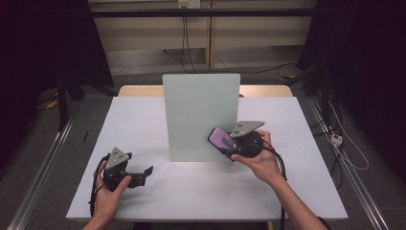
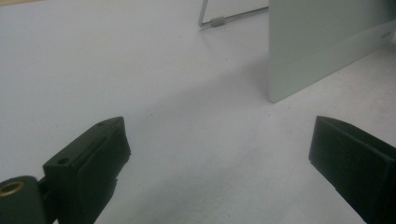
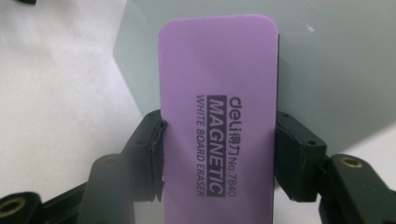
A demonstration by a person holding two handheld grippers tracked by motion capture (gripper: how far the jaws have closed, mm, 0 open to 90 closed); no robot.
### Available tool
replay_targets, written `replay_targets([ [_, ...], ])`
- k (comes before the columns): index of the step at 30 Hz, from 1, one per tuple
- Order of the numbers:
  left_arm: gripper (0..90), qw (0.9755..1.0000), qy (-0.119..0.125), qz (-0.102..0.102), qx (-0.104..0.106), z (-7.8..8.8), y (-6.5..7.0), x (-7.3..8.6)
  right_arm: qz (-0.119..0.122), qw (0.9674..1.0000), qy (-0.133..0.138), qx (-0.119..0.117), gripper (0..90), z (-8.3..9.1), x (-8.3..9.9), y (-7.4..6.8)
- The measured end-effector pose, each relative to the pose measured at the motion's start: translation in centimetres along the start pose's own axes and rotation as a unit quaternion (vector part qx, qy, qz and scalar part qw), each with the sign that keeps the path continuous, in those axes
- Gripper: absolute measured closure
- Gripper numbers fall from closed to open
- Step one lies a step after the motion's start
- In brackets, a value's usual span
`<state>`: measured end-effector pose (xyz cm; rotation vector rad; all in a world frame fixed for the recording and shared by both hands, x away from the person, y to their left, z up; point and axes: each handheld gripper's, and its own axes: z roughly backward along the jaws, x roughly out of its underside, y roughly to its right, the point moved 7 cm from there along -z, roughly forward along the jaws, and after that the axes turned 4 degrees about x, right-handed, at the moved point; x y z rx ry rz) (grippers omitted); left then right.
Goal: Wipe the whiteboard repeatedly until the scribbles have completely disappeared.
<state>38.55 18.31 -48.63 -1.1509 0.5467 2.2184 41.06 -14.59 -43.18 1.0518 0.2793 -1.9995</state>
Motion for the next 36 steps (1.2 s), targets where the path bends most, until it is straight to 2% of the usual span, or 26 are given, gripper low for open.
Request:
replay_targets([
  [5, 4.7, 1.0, -0.003, 0.0, -0.001, 0.0, 0.0, 0.1, -0.016, 0.9994, 0.023, 0.019, 41.8, 1.4, -0.9, 1.5],
  [10, 4.7, 1.0, -0.001, 0.004, 0.0, 0.0, 0.0, 0.1, -0.016, 0.9994, 0.022, 0.02, 41.8, 1.2, -0.8, 1.3],
  [16, 4.7, 1.0, -0.002, 0.0, -0.001, 0.0, 0.0, 0.1, -0.007, 0.9999, 0.01, 0.004, 41.8, -0.2, 0.2, -0.1],
  [25, 4.7, 1.0, -0.003, -0.005, -0.002, 0.1, 0.1, 0.0, 0.024, 0.9995, -0.004, -0.018, 41.8, -2.0, 1.0, -1.9],
  [28, 4.7, 1.0, -0.003, -0.005, -0.002, 0.1, 0.1, 0.0, 0.027, 0.9992, -0.01, -0.027, 41.8, -2.5, 1.2, -2.4],
  [33, 4.7, 1.0, -0.002, -0.006, -0.002, 0.1, 0.1, 0.0, 0.027, 0.9987, -0.017, -0.041, 41.8, -3.1, 1.3, -3.0],
  [36, 4.7, 1.0, -0.001, -0.005, -0.001, 0.1, 0.1, -0.1, 0.015, 0.9982, -0.018, -0.056, 41.7, -3.0, 1.2, -3.2],
])
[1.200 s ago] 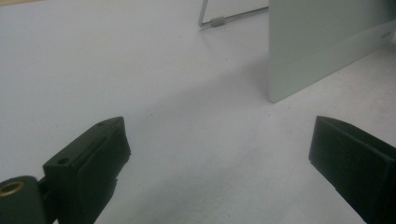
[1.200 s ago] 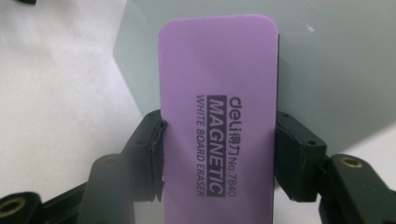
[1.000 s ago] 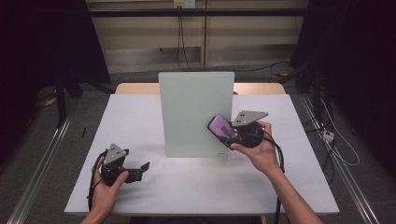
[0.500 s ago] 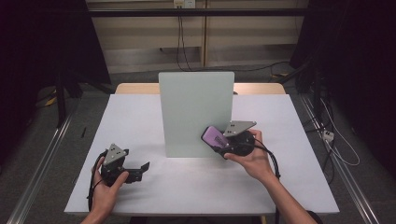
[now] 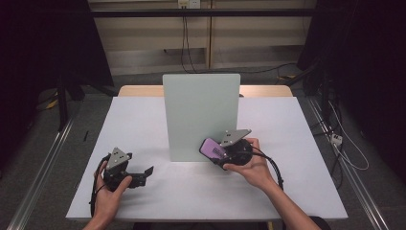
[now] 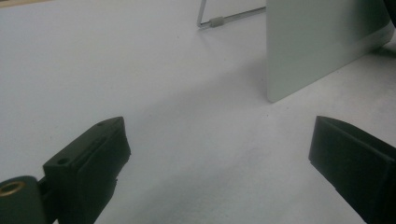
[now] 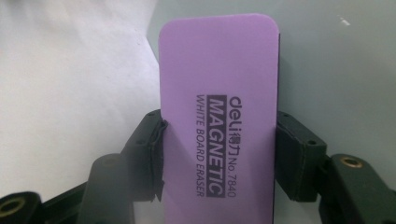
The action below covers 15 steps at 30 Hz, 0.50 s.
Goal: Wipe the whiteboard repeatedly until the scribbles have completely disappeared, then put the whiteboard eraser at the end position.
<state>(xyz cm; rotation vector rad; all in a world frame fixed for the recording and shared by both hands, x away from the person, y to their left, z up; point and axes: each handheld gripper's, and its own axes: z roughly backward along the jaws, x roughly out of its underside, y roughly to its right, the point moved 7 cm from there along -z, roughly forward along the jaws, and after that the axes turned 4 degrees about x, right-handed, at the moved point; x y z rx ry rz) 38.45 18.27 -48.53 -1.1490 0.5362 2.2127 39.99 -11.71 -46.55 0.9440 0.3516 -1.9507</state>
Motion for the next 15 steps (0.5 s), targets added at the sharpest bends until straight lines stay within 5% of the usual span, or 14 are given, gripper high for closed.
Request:
replay_targets([
  [7, 4.7, 1.0, 0.003, 0.002, -0.001, 0.2, 0.0, 0.0, -0.029, 0.9992, 0.014, -0.024, 41.6, 1.3, -0.3, 0.2],
  [15, 4.7, 1.0, 0.002, 0.0, -0.001, 0.1, 0.0, 0.0, -0.037, 0.9977, -0.013, -0.055, 41.7, 1.6, 0.1, -0.3],
])
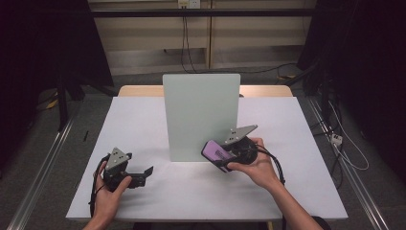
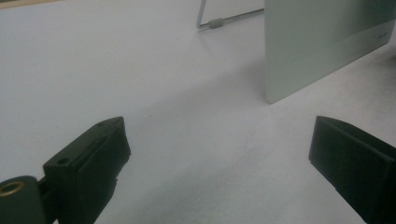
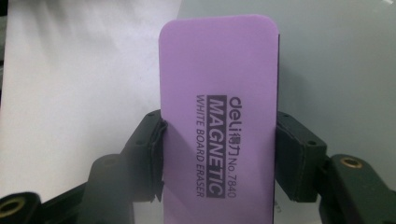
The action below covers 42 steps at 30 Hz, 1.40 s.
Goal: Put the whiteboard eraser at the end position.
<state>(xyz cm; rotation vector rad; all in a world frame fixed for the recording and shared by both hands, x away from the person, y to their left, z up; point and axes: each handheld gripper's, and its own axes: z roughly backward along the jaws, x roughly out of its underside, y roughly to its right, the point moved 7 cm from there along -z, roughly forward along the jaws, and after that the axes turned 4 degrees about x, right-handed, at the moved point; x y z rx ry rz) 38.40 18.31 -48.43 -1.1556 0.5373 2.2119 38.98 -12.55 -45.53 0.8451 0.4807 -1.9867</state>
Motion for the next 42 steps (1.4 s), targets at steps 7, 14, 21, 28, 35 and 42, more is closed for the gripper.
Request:
replay_targets([
  [7, 4.7, 0.9999, -0.004, 0.011, 0.003, -0.2, -0.4, 0.3, -0.01, 0.9998, -0.003, -0.018, 41.7, 0.4, 0.0, -0.2],
  [14, 4.7, 1.0, 0.001, 0.008, 0.0, 0.1, -0.2, 0.1, -0.004, 0.9997, -0.006, -0.024, 41.7, 0.4, -0.2, -0.6],
  [21, 4.7, 1.0, -0.001, 0.003, -0.004, 0.3, -0.1, 0.1, -0.011, 0.9992, -0.008, -0.039, 41.7, 0.4, -0.2, -0.9],
  [28, 4.7, 1.0, -0.003, 0.003, -0.005, 0.2, -0.2, 0.1, -0.002, 0.9989, -0.017, -0.044, 41.6, 0.4, -0.1, -1.2],
  [35, 4.7, 0.9999, 0.0, 0.009, -0.006, 0.3, -0.2, 0.1, 0.014, 0.9976, -0.024, -0.064, 41.6, 0.4, 0.0, -2.0],
  [42, 4.8, 0.9999, -0.004, 0.009, -0.007, 0.2, -0.3, 0.1, 0.021, 0.9971, -0.034, -0.065, 41.7, 0.3, 0.2, -2.4],
])
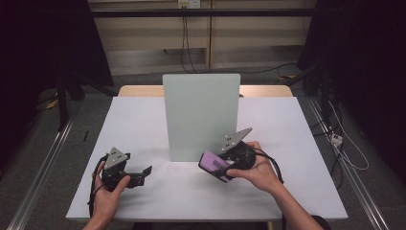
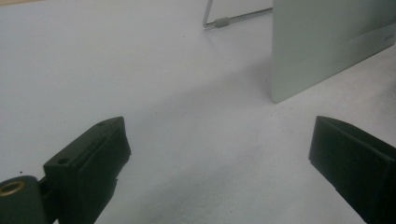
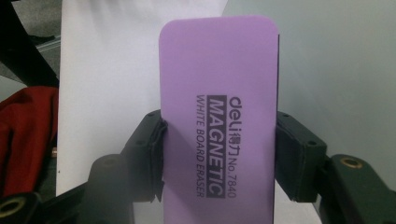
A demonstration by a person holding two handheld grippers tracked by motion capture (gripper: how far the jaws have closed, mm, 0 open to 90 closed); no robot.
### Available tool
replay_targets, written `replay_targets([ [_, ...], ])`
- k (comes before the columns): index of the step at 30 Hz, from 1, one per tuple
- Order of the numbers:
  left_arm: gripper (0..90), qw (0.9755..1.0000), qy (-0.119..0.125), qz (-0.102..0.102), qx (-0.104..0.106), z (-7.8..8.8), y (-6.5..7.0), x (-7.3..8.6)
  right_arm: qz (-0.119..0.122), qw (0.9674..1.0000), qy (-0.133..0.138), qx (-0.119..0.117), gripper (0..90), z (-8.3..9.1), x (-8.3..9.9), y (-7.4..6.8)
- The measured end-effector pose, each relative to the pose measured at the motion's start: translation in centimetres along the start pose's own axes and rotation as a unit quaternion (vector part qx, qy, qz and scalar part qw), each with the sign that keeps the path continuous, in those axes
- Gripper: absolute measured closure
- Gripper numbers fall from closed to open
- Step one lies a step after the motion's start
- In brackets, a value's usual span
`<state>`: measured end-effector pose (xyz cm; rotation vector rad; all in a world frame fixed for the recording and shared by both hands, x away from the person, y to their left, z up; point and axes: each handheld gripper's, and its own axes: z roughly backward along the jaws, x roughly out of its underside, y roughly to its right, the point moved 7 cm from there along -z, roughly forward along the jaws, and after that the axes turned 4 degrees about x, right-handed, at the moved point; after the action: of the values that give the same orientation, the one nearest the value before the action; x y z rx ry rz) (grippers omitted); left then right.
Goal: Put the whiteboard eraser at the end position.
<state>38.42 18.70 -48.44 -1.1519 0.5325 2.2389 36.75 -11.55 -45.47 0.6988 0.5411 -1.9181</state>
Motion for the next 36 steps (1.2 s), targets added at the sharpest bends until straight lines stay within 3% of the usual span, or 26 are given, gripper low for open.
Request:
replay_targets([
  [5, 4.8, 1.0, 0.005, 0.001, 0.001, 0.0, 0.0, -0.1, 0.0, 0.9999, -0.001, -0.012, 41.6, -0.1, 0.0, -0.3],
  [15, 4.8, 1.0, 0.003, 0.0, 0.004, 0.1, 0.0, 0.1, 0.009, 0.9993, -0.033, -0.017, 41.7, -0.8, 0.0, -1.2],
  [30, 4.8, 1.0, 0.006, 0.001, 0.003, 0.3, 0.0, 0.0, 0.027, 0.9965, -0.075, -0.026, 41.7, -2.8, 0.6, -2.2],
  [36, 4.7, 1.0, 0.005, -0.003, 0.003, 0.4, -0.1, 0.0, 0.024, 0.9956, -0.085, -0.03, 41.7, -3.6, 0.8, -2.3],
])
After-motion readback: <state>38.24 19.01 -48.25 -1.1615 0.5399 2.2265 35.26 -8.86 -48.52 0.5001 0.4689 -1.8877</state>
